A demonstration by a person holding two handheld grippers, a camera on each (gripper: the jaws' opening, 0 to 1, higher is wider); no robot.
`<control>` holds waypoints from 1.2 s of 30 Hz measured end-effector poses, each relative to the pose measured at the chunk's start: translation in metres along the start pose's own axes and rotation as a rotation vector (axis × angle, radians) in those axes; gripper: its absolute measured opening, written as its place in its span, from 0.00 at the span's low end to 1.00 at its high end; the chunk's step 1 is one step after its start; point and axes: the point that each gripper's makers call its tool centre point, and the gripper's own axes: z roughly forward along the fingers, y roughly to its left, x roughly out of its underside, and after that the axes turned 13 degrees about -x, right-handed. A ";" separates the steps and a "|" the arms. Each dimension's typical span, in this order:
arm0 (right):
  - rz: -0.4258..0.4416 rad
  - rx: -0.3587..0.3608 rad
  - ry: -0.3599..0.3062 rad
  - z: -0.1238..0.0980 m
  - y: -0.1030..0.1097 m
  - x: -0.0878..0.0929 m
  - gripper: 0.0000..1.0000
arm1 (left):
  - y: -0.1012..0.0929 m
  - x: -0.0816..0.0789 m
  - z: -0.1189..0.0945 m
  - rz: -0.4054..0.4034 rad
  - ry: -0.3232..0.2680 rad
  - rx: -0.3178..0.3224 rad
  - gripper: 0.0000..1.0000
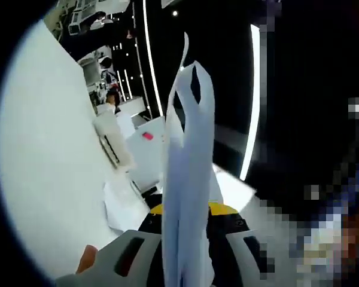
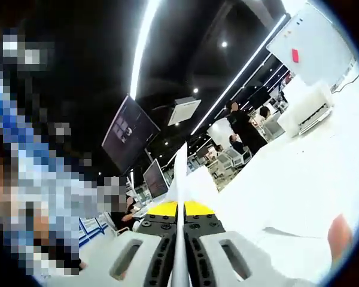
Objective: Organize the stack of printing papers by aligning and flattening the scattered papers on the table
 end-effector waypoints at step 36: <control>0.213 0.075 -0.137 -0.004 -0.008 0.063 0.00 | 0.018 -0.005 0.006 0.022 -0.049 -0.075 0.10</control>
